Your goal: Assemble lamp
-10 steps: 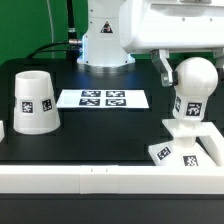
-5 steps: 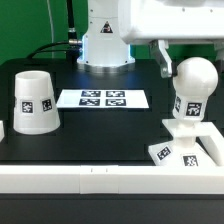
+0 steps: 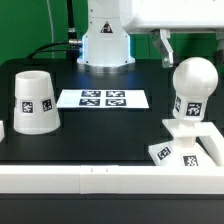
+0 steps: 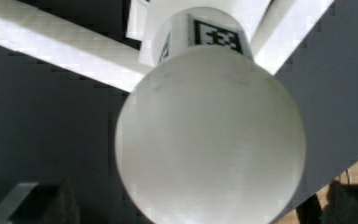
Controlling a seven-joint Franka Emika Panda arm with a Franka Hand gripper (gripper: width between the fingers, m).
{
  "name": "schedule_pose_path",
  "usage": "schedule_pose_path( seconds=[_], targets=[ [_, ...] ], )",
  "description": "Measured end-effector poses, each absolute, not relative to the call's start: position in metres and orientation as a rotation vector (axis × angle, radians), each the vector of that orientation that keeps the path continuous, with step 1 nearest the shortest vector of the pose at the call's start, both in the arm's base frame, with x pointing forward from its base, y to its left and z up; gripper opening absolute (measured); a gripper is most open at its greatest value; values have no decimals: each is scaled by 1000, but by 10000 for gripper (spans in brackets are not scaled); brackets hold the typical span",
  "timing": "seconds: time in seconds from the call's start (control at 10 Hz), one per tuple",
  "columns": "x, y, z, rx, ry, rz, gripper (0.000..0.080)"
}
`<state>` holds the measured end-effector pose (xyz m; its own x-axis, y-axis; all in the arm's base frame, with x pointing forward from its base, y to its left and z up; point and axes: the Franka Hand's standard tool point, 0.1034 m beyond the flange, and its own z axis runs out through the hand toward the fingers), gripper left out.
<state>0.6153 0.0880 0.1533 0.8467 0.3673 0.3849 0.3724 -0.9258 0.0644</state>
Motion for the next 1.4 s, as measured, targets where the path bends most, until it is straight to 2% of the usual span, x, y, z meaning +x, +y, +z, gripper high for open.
schedule_pose_path(
  seconds=[0.2,0.7,1.0,1.4],
  targets=[
    [608,89,147,-3026,-622,-375,699],
    [612,91,137,-3017,-670,56,699],
    [615,92,137,-3015,-670,58,699],
    [624,81,134,-2986,-906,0,699]
  ],
)
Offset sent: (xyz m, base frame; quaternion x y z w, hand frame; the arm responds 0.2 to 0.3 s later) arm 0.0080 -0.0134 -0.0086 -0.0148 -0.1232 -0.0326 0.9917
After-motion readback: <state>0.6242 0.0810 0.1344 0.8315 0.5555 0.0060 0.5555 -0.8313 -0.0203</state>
